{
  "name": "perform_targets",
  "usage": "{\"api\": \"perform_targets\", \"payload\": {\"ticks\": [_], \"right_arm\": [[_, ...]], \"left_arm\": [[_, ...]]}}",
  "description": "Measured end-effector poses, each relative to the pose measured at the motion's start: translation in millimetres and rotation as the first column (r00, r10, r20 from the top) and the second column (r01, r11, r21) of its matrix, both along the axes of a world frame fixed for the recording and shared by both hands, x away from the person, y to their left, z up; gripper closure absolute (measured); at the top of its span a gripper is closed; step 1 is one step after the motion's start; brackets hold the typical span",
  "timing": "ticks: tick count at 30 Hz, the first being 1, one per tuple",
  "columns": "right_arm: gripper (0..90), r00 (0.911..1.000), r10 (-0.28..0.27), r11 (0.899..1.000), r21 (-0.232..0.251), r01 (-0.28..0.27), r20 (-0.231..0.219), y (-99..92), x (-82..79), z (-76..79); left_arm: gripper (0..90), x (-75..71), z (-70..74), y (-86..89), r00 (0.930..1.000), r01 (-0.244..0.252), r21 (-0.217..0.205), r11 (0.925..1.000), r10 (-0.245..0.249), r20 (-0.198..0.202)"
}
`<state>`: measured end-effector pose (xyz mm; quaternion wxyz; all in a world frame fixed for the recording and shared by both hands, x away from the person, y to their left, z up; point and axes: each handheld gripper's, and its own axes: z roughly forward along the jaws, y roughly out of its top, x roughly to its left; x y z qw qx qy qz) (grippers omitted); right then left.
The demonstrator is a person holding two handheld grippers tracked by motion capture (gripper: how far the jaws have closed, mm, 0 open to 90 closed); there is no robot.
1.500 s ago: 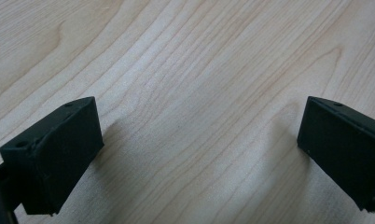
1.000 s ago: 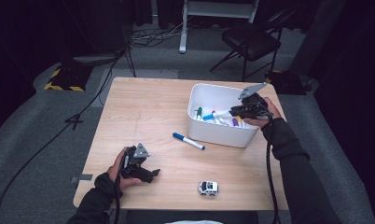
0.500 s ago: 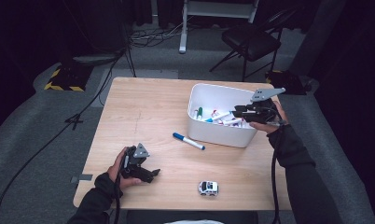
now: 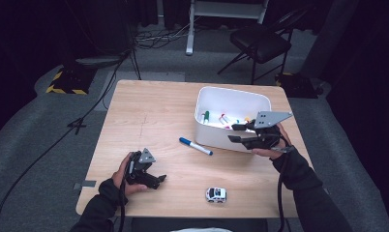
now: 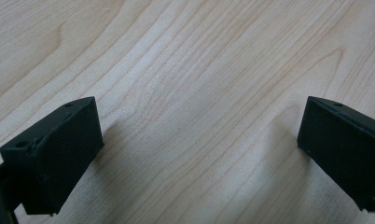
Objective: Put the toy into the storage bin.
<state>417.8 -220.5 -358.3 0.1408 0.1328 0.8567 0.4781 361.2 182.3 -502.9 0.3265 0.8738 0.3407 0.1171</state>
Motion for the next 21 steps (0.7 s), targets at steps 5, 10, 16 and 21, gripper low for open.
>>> {"api": "perform_targets", "payload": {"ticks": [5, 10, 16, 21], "right_arm": [[49.4, 0.9984, 0.053, 0.998, -0.02, -0.054, -0.02, 19.3, -10.5, -20.6], [46.7, 0.9936, 0.103, 0.993, -0.047, -0.105, -0.046, 33.7, -15.5, -42.8], [45.2, 0.9935, 0.055, 0.987, -0.145, -0.069, -0.1, 59.4, -12.4, -94.2], [43.7, 0.9951, -0.034, 0.969, -0.248, 0.01, -0.092, 76.2, -4.6, -124.4]], "left_arm": [[0.2, 0.1, 0.1, 0.1, 1.0, 0.0, 0.002, 1.0, 0.0, 0.003], [0.2, -0.2, -0.3, -0.3, 1.0, 0.0, -0.005, 1.0, 0.0, -0.006], [0.2, -0.1, 0.0, 0.0, 1.0, -0.001, 0.0, 1.0, 0.001, -0.001], [0.2, -0.5, -0.5, -0.5, 0.9999, -0.001, -0.009, 1.0, 0.001, -0.014]]}}
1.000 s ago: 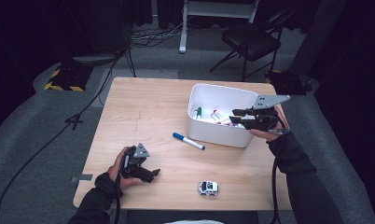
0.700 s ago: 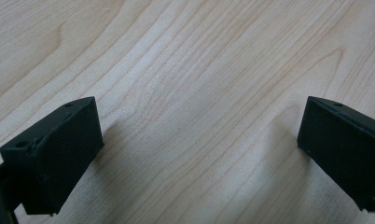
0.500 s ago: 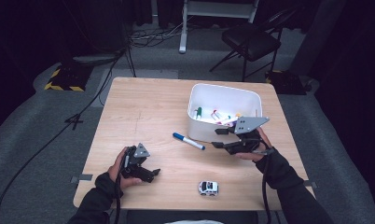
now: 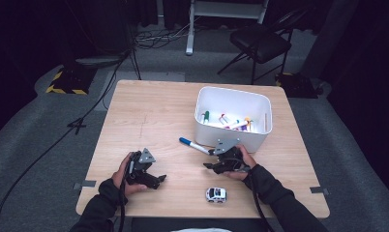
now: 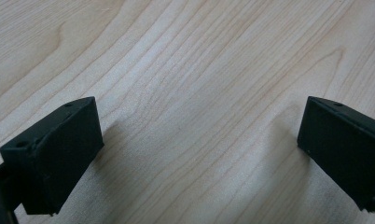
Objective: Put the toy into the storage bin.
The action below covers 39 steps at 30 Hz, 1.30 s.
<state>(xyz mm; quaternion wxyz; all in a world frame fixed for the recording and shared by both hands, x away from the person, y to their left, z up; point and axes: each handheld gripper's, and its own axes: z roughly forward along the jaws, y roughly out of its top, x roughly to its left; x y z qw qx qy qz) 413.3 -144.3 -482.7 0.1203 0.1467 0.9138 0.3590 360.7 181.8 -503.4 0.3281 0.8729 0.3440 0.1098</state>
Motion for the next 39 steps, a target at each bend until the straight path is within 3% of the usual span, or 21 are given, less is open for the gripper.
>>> {"api": "perform_targets", "payload": {"ticks": [4, 7, 12, 16, 23, 27, 32, 39], "right_arm": [[44.0, 0.9991, -0.034, 0.999, 0.005, 0.033, 0.024, 3.8, 5.1, -9.6], [43.3, 0.9974, -0.07, 0.997, 0.041, 0.069, 0.02, 4.1, 8.8, -12.8], [42.4, 0.9952, -0.064, 0.996, 0.063, 0.06, 0.074, 5.8, 6.3, -8.7], [42.4, 0.9937, -0.079, 0.995, 0.062, 0.075, 0.079, 6.7, 7.7, -8.9], [39.3, 0.9942, -0.052, 0.997, 0.062, 0.047, 0.094, 13.0, 8.1, -10.6], [39.0, 0.9909, -0.035, 0.996, 0.08, 0.025, 0.13, 20.4, 6.4, -5.4], [41.5, 0.9853, -0.035, 0.998, 0.051, 0.027, 0.167, 33.2, 10.7, -5.1], [40.7, 0.9891, -0.037, 0.999, 0.027, 0.033, 0.143, 48.7, 14.5, -14.0]], "left_arm": [[0.1, 0.0, 0.0, 0.0, 1.0, 0.0, 0.0, 1.0, 0.0, 0.0], [0.1, 0.0, 0.0, 0.0, 1.0, 0.0, 0.0, 1.0, 0.0, 0.0], [0.2, -0.1, 0.0, 0.0, 1.0, 0.0, 0.0, 1.0, 0.0, 0.001], [0.2, -0.1, 0.0, 0.0, 1.0, 0.0, 0.0, 1.0, 0.0, 0.001], [0.2, -0.1, 0.0, 0.0, 1.0, 0.0, 0.0, 1.0, 0.0, 0.001], [0.2, -0.1, 0.0, 0.0, 1.0, 0.0, 0.0, 1.0, 0.0, 0.001], [0.2, -0.2, -0.1, -0.1, 1.0, -0.001, -0.001, 1.0, 0.001, 0.002], [0.3, 0.2, 0.5, 0.6, 0.9998, 0.0, 0.01, 0.9999, 0.0, 0.019]]}}
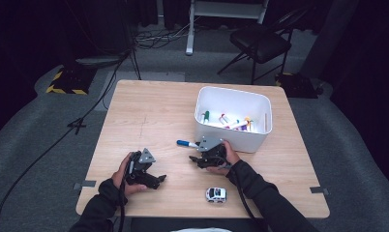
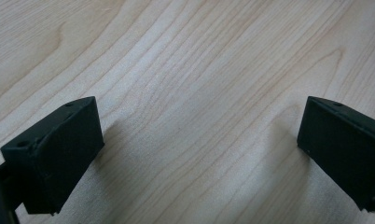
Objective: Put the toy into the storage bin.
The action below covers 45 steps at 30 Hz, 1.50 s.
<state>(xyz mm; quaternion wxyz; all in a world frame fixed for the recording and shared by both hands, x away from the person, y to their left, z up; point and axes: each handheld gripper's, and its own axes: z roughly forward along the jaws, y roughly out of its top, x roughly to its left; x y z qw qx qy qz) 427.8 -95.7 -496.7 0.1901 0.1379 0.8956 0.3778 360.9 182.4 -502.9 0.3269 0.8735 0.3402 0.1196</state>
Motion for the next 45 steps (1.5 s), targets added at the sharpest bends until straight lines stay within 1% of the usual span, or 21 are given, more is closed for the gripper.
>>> {"api": "perform_targets", "payload": {"ticks": [2, 4, 5, 8, 12, 14, 17, 18, 19, 20, 22, 25, 32, 34, 35, 36, 39, 41, 42, 44, 45], "right_arm": [[40.4, 0.9999, -0.01, 1.0, 0.005, 0.01, 0.003, 1.6, 1.9, -1.0], [40.1, 0.9996, -0.014, 1.0, 0.017, 0.014, -0.024, 2.1, 3.0, -1.8], [37.3, 0.9998, -0.007, 1.0, 0.007, 0.007, -0.018, 2.9, 3.3, -1.7], [37.0, 0.9999, 0.007, 1.0, 0.021, -0.007, 0.008, 6.7, 1.1, 2.1], [34.6, 1.0, 0.003, 1.0, 0.002, -0.003, 0.003, 21.1, 3.9, 6.1], [33.7, 1.0, 0.005, 1.0, 0.005, -0.005, 0.006, 29.0, 5.3, 7.0], [34.2, 0.9999, 0.007, 1.0, -0.003, -0.007, -0.015, 40.2, 8.8, 8.1], [34.2, 0.9999, 0.011, 1.0, -0.006, -0.011, -0.01, 42.9, 9.7, 8.2], [33.5, 1.0, 0.007, 1.0, -0.014, -0.007, 0.002, 48.1, 10.1, 8.0], [32.3, 0.9999, 0.003, 1.0, -0.023, -0.002, 0.01, 51.4, 10.3, 7.8], [30.8, 0.9997, 0.002, 0.999, -0.05, -0.001, 0.026, 59.5, 11.8, 6.2], [34.3, 0.9985, -0.039, 0.997, -0.069, 0.042, 0.038, 67.9, 15.5, 2.8], [32.6, 0.9942, -0.1, 0.992, -0.075, 0.103, 0.04, 76.5, 23.1, 2.8], [33.9, 0.991, -0.133, 0.99, -0.053, 0.133, -0.009, 76.4, 25.9, 2.7], [34.1, 0.9876, -0.144, 0.989, -0.048, 0.141, -0.063, 74.2, 28.8, 3.8], [34.6, 0.9835, -0.146, 0.989, -0.037, 0.142, -0.107, 71.1, 31.2, 3.5], [34.4, 0.9707, -0.134, 0.991, 0.0, 0.137, -0.199, 62.8, 36.7, 1.8], [34.6, 0.9643, -0.112, 0.993, 0.006, 0.117, -0.24, 56.9, 36.6, 1.6], [34.6, 0.9643, -0.112, 0.993, 0.006, 0.117, -0.24, 56.9, 36.6, 1.6], [36.6, 0.9684, -0.078, 0.997, 0.007, 0.082, -0.237, 46.9, 33.9, 1.6], [40.3, 0.9665, -0.077, 0.997, 0.007, 0.081, -0.245, 43.7, 32.0, 2.2]], "left_arm": [[0.3, 0.1, -0.1, 0.0, 1.0, 0.001, -0.001, 1.0, -0.001, 0.0], [0.4, -0.1, 0.0, 0.0, 1.0, 0.0, 0.0, 1.0, 0.0, 0.0], [0.4, -0.2, 0.0, 0.0, 1.0, 0.0, 0.0, 1.0, 0.0, 0.001], [0.5, -0.4, 0.0, 0.0, 1.0, 0.002, -0.004, 1.0, -0.002, -0.003], [0.5, -0.6, 0.1, 0.2, 1.0, 0.0, 0.0, 1.0, 0.0, 0.004], [0.5, -2.0, -0.3, -0.2, 0.9998, -0.007, -0.01, 0.9999, 0.007, -0.017], [0.5, -3.1, 0.1, 0.2, 0.9998, -0.011, -0.004, 0.9999, 0.011, -0.018], [0.5, -2.0, -0.1, 0.7, 1.0, 0.0, 0.0, 1.0, 0.0, 0.0], [0.5, -2.1, -0.1, 0.8, 1.0, 0.0, -0.001, 1.0, 0.0, -0.002], [0.5, -2.8, -0.5, 0.4, 0.9998, 0.003, -0.011, 0.9999, -0.004, -0.02], [0.5, -3.1, -0.7, 0.4, 0.9998, 0.002, -0.014, 0.9999, -0.002, -0.019], [0.5, -3.4, -0.5, 0.6, 0.9999, -0.001, -0.01, 1.0, 0.001, -0.015], [0.5, -3.7, -0.4, 0.8, 0.9999, -0.001, -0.006, 1.0, 0.001, -0.016], [0.6, -4.0, -0.4, 0.8, 0.9999, -0.003, -0.006, 1.0, 0.003, -0.015], [0.6, -4.1, -0.3, 1.0, 0.9999, -0.004, -0.005, 1.0, 0.004, -0.013], [0.5, -3.9, 0.0, 1.2, 1.0, -0.003, -0.002, 1.0, 0.003, -0.003], [0.5, -4.6, -0.8, 0.5, 0.9998, -0.003, -0.014, 0.9999, 0.003, -0.018], [0.6, -4.1, -0.3, 1.1, 1.0, -0.002, -0.003, 1.0, 0.002, -0.004], [0.5, -4.1, -0.3, 1.1, 1.0, -0.002, -0.003, 1.0, 0.002, -0.004], [0.6, -4.2, -0.2, 1.1, 1.0, -0.005, -0.002, 1.0, 0.005, -0.001], [0.5, -4.2, -0.2, 1.1, 1.0, -0.005, -0.002, 1.0, 0.005, -0.001]]}}
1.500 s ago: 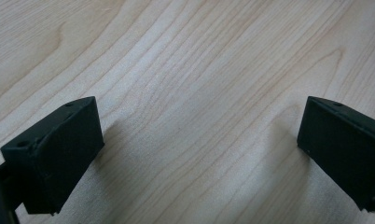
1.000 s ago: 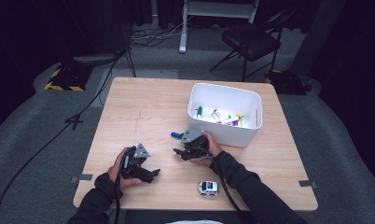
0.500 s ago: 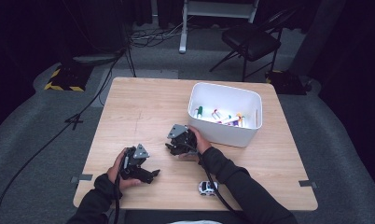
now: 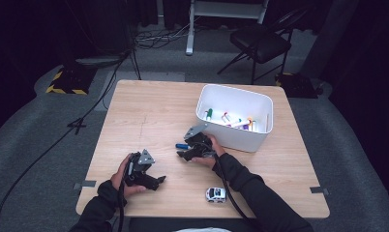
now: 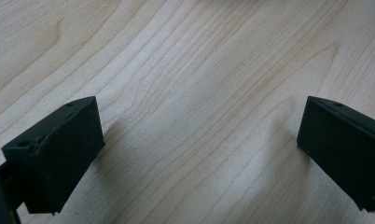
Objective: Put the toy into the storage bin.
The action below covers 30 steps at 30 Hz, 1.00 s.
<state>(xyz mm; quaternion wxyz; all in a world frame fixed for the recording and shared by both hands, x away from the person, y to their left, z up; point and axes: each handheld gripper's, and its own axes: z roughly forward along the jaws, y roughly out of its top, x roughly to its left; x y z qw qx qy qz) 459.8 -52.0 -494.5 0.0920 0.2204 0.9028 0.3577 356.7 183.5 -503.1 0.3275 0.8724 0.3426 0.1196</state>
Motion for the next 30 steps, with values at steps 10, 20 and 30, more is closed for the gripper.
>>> {"api": "perform_targets", "payload": {"ticks": [10, 20, 30], "right_arm": [[56.6, 0.9878, 0.155, 0.988, 0.008, -0.155, 0.017, -12.2, -6.7, 0.6], [74.3, 0.9711, 0.238, 0.971, 0.009, -0.238, 0.016, -13.2, -13.1, 1.2], [74.6, 0.9713, 0.237, 0.972, 0.002, -0.237, 0.023, -47.7, -26.0, 6.3]], "left_arm": [[0.5, 0.0, 0.0, 0.0, 1.0, 0.0, 0.0, 1.0, 0.0, -0.001], [0.5, 0.0, 0.0, 0.0, 1.0, 0.0, -0.001, 1.0, 0.0, -0.001], [0.5, 0.1, 0.0, 0.1, 1.0, 0.001, 0.0, 1.0, -0.001, -0.001]]}}
